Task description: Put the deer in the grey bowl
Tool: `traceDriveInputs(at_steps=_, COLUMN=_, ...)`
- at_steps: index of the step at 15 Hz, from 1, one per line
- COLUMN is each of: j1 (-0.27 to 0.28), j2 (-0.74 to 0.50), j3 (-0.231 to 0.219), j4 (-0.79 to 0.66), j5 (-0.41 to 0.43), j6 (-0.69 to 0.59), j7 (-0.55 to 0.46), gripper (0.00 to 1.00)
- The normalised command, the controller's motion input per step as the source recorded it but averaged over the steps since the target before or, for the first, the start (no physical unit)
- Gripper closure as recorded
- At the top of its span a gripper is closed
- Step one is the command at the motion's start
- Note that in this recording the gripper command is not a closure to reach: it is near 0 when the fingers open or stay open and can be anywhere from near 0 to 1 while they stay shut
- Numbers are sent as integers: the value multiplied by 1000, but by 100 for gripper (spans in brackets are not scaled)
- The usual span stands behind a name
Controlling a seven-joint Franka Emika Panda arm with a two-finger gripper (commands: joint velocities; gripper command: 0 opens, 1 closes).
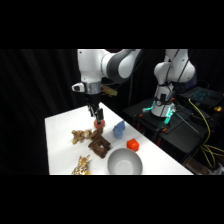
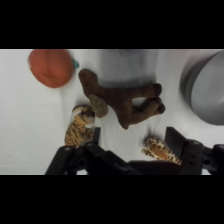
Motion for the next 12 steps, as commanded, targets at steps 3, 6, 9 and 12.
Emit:
traceDriveInputs(at_steps=3, j1=-32, j2=580, j3=17, j4=355, j5=108, j6=227, j7=48, gripper=0)
traceDriveInputs(at_steps=6, j1=-11, j2=451, j3=32, j4=391, j5=111, j6=75, j7=93, gripper=0)
traceDriveInputs(at_steps=9, j1=24, j2=319, j3=9, j4=343, j5=82, j6=52, j7=131, gripper=0)
traceDriveInputs(at_steps=12, j1=36, j2=262, j3=-3, j4=240, j5=80, j6=84, j7=117, gripper=0)
